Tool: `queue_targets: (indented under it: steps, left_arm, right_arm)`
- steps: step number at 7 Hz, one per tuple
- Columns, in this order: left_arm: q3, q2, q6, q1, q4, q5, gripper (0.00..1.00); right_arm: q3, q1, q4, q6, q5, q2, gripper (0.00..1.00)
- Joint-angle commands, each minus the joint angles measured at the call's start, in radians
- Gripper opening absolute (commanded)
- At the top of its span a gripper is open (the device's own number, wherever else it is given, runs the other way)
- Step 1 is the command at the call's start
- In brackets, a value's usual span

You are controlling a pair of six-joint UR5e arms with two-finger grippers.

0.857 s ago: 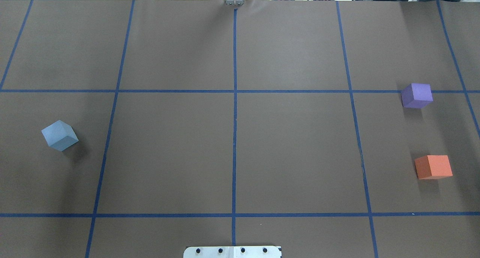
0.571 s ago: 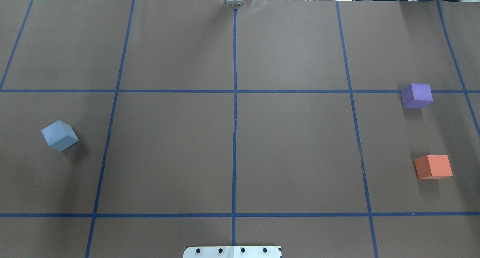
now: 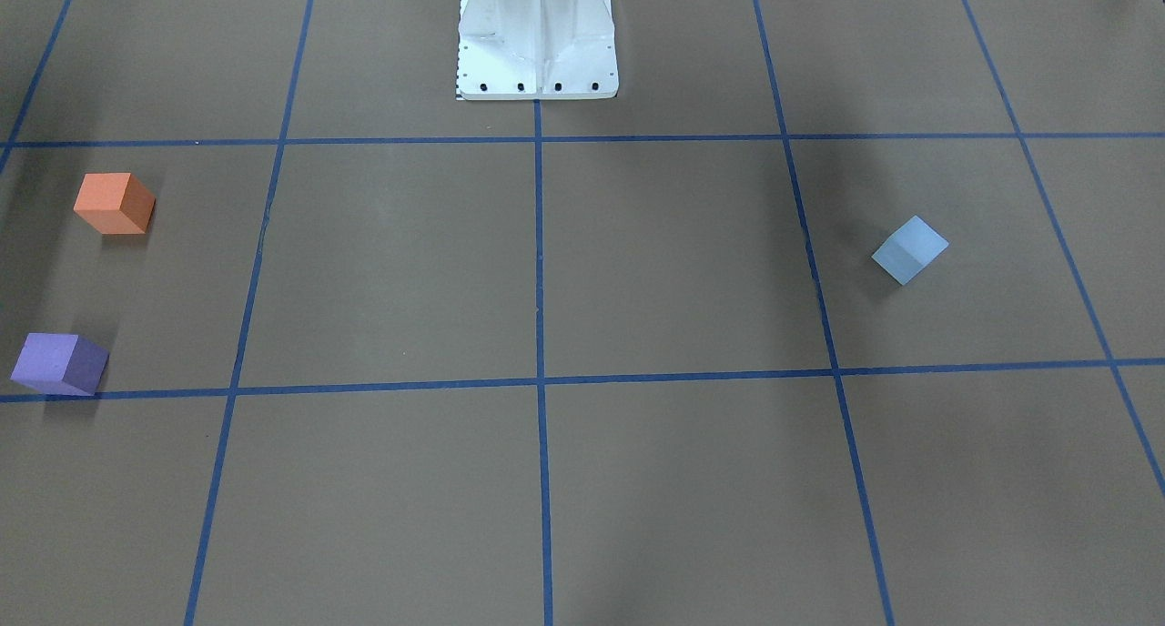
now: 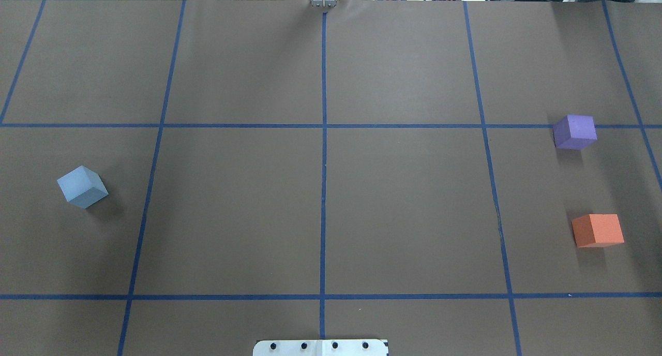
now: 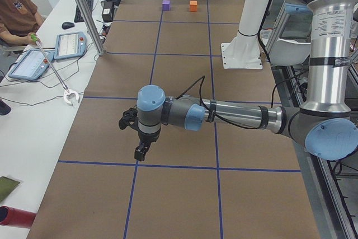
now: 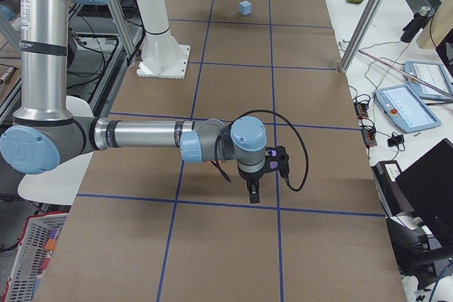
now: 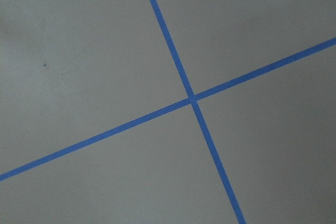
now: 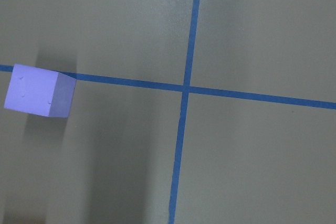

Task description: Place blue block between orange and purple blocks

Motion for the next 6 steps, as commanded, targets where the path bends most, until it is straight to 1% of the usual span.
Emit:
queue_targets:
  steps: [1,2,3,5,6]
  left_arm:
    - [-0.08,-0.014,-0.237,0.012,-0.01,-0.008,1.0]
    - [-0.08,-0.015,-0.428,0.047,-0.014,-0.017,1.0]
    - [-0.076,-0.014,-0.596,0.109,-0.045,-0.052,1.0]
    - [-0.08,-0.008,-1.008,0.224,-0.176,-0.043,1.0]
    - [-0.089,-0.008,-1.147,0.305,-0.188,-0.017,1.0]
  right_arm:
    - [0.007,0.0,-0.001,0.0,0.0,0.003,1.0]
    - [0.007,-0.002,-0.002,0.0,0.0,0.006,1.0]
    - [0.007,0.0,-0.004,0.0,0.0,0.006,1.0]
    - [0.019,0.0,-0.007,0.002,0.0,-0.001,1.0]
    - [0.018,0.0,-0.009,0.002,0.0,-0.001,1.0]
